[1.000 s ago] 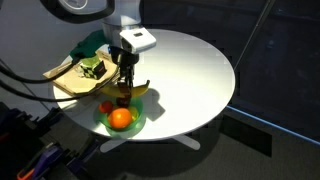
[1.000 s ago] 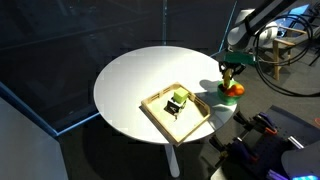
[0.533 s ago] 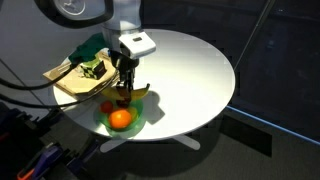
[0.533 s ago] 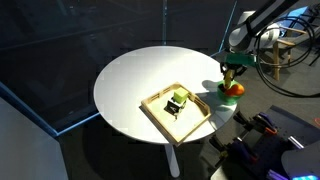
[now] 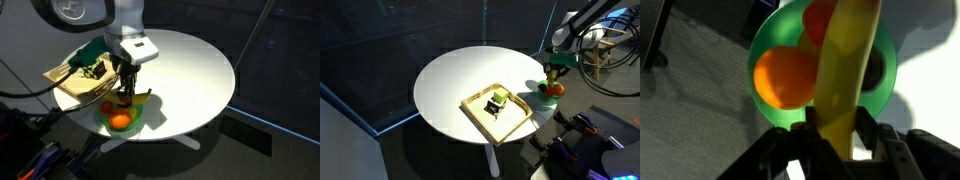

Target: Pick up the toy banana and put it in the green bowl

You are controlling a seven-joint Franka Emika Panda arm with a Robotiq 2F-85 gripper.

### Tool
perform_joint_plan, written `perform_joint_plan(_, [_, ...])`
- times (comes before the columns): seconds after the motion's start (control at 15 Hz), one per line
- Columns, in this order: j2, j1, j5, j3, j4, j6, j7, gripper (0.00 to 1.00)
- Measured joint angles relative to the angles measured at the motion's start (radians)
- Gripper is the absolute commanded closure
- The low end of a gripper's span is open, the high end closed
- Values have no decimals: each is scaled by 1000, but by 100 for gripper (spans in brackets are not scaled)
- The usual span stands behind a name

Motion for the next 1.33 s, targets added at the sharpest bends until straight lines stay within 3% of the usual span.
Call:
perform_joint_plan(0.8, [0,-9,0,-5,-11,0,-6,81])
perform_joint_plan(0.87, [0,-9,0,-5,-12,0,-7,31])
perform_joint_plan(0.93, [0,-9,0,-6,-14,0,-8,30])
perform_joint_plan(1.2, [0,-11,0,-8,-15,0,-13,1])
perform_joint_plan(1.33, [0,-11,0,-8,-16,0,-14,0])
